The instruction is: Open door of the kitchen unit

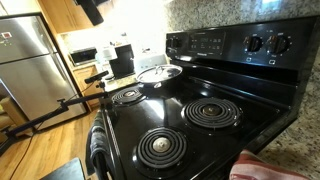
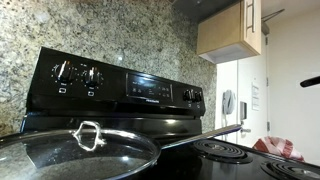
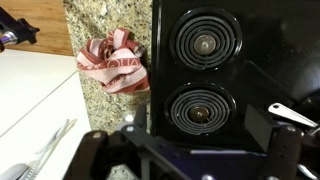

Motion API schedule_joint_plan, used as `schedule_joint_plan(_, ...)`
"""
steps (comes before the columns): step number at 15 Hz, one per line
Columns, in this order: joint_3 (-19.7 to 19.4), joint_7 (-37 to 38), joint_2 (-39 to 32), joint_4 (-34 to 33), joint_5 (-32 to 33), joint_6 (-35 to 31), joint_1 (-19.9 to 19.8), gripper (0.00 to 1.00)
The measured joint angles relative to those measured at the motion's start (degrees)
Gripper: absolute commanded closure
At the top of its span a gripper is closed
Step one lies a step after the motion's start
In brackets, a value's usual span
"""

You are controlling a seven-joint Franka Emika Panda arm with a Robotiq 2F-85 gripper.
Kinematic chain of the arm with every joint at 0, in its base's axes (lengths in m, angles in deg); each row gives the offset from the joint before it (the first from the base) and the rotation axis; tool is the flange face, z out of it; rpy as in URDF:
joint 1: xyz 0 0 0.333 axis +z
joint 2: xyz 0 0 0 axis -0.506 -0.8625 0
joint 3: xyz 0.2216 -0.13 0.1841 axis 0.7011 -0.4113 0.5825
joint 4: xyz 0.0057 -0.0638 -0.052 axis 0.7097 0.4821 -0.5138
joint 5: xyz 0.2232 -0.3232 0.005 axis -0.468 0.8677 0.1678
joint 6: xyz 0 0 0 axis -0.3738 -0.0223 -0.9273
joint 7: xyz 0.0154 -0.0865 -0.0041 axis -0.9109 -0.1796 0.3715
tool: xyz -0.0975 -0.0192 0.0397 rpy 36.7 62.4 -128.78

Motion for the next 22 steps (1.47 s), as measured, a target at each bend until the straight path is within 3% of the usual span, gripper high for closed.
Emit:
schedule_joint_plan(10, 0.02, 10.63, -1.85, 2.57, 0.32, -10.28, -4.78, 0.0)
schedule_joint_plan(22, 0.18, 11.04, -1.89, 2.65, 1.08, -10.45, -5.09, 0.0)
